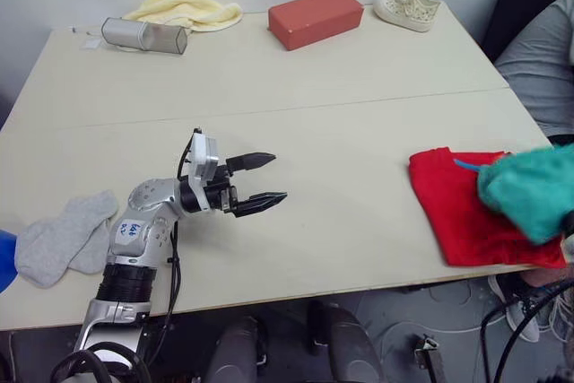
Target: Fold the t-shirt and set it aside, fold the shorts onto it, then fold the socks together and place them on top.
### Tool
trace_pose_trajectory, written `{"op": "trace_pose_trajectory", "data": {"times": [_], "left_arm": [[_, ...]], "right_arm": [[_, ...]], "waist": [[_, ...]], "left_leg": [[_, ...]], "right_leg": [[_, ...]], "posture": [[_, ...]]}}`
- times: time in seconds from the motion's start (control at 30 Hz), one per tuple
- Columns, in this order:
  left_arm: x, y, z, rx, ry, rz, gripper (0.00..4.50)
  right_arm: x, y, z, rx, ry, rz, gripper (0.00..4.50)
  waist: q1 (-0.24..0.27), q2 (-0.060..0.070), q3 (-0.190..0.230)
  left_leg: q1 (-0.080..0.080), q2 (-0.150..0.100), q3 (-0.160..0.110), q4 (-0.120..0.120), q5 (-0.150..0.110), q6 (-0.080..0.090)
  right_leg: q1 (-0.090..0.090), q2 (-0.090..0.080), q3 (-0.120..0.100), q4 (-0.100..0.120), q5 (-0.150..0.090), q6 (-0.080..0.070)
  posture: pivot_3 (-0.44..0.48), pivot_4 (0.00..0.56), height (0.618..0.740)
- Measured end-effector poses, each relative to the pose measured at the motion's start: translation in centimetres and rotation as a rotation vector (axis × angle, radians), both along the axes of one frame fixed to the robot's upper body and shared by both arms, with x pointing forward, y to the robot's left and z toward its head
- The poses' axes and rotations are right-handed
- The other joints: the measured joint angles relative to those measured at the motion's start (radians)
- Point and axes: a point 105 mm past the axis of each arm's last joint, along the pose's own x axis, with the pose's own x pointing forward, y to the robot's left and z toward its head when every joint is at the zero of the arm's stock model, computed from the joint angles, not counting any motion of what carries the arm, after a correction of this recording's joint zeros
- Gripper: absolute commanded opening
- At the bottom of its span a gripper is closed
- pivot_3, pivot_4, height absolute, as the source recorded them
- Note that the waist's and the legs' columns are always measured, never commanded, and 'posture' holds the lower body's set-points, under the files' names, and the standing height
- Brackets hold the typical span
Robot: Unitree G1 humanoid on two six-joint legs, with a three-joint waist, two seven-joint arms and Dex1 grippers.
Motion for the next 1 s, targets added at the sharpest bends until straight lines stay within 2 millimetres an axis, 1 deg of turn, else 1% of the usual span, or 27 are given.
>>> {"op": "trace_pose_trajectory", "data": {"times": [0.07,0.13,0.17,0.2,0.23,0.3,0.4,0.5,0.6,0.67,0.73,0.83,0.93,1.0], "left_arm": [[0.0,0.1,-0.1,0.000,0.001,0.006,4.49],[0.1,0.0,-0.1,0.000,0.000,0.009,4.49],[0.1,0.0,-0.1,0.000,0.000,0.009,4.49],[0.1,0.0,-0.1,0.000,0.000,0.009,4.49],[0.1,0.0,-0.1,0.001,0.000,0.009,4.49],[0.1,0.0,-0.1,0.001,-0.001,0.011,4.49],[0.1,0.0,-0.1,0.002,-0.001,0.014,4.49],[0.1,0.0,-0.1,0.003,-0.002,0.016,4.49],[0.1,0.1,-0.1,0.008,-0.003,0.020,4.49],[0.2,0.2,-0.1,0.011,-0.004,0.023,4.49],[0.2,0.2,-0.1,0.013,-0.006,0.025,4.49],[0.2,0.3,-0.1,0.014,-0.006,0.026,4.49],[0.2,0.3,-0.1,0.015,-0.006,0.026,4.49],[0.2,0.3,-0.1,0.016,-0.007,0.026,4.49]], "right_arm": [[0.3,0.3,2.9,-0.028,-0.104,0.008,0.00],[0.8,1.2,6.7,-0.053,-0.238,0.043,0.00],[0.9,1.7,8.1,-0.061,-0.287,0.061,0.00],[1.0,2.1,9.0,-0.061,-0.323,0.074,0.00],[1.0,2.3,9.5,-0.058,-0.344,0.079,0.00],[1.3,2.5,9.3,-0.045,-0.330,0.081,0.00],[2.1,3.0,7.5,-0.026,-0.258,0.078,0.00],[2.2,3.0,4.4,0.014,-0.170,0.036,0.00],[1.2,2.2,-0.1,0.050,-0.047,-0.045,0.00],[0.5,1.9,-2.7,0.054,0.034,-0.083,0.00],[-0.4,2.1,-4.6,0.060,0.090,-0.096,0.00],[-1.0,2.4,-6.9,0.083,0.167,-0.087,0.00],[-1.1,2.6,-8.0,0.090,0.214,-0.067,0.00],[-1.0,2.6,-9.1,0.115,0.260,-0.035,0.00]], "waist": [[0.002,0.000,0.000],[0.000,0.001,0.000],[0.000,0.001,0.000],[0.001,0.000,0.000],[0.003,0.000,0.000],[0.013,0.000,0.000],[0.028,0.000,0.000],[0.035,0.000,0.000],[0.044,0.000,0.000],[0.044,0.001,0.000],[0.043,0.001,0.000],[0.035,0.001,0.000],[0.025,0.001,0.000],[0.020,0.001,0.000]], "left_leg": [[0.000,0.000,0.000,0.000,0.000,-0.001],[0.000,0.000,0.001,0.000,0.001,0.000],[0.000,0.000,0.000,0.000,0.001,-0.001],[0.000,0.000,0.000,0.000,0.001,-0.001],[0.000,0.000,-0.001,0.000,0.001,-0.001],[0.000,0.000,-0.001,0.000,0.001,-0.004],[-0.001,0.000,-0.001,0.000,0.002,-0.006],[-0.002,0.000,0.000,0.000,0.002,-0.005],[-0.003,0.000,0.000,0.000,0.001,-0.003],[-0.003,0.000,0.001,0.000,0.000,-0.003],[-0.002,0.000,0.001,0.000,0.000,-0.002],[-0.001,0.000,0.001,0.000,-0.003,0.002],[-0.001,0.000,0.001,0.000,-0.002,0.002],[0.000,0.000,0.001,0.000,0.000,0.002]], "right_leg": [[0.000,0.001,0.000,0.000,0.000,0.000],[0.000,0.001,0.001,0.000,0.000,0.000],[0.000,0.001,0.001,0.000,0.000,0.000],[0.000,0.001,0.000,0.001,0.000,0.000],[0.000,0.001,0.000,0.001,0.000,-0.001],[0.000,0.000,0.000,0.002,0.000,-0.001],[0.000,0.000,-0.001,0.000,0.001,0.000],[-0.001,0.000,-0.001,0.000,0.001,0.002],[0.000,-0.001,-0.002,-0.002,0.002,0.002],[0.000,-0.001,-0.002,-0.004,0.002,0.003],[0.000,-0.001,-0.002,-0.004,0.002,0.003],[0.000,-0.001,0.000,-0.003,0.002,0.002],[0.000,-0.001,0.000,-0.003,0.003,0.001],[0.000,-0.001,0.000,-0.003,0.003,0.000]], "posture": [[0.000,0.150,0.740],[0.000,0.150,0.740],[0.000,0.150,0.740],[0.000,0.150,0.740],[0.000,0.150,0.740],[0.000,0.150,0.740],[0.000,0.150,0.740],[0.000,0.150,0.740],[0.000,0.150,0.740],[0.000,0.150,0.740],[0.000,0.150,0.740],[0.000,0.150,0.740],[0.000,0.150,0.740],[0.000,0.150,0.740]]}}
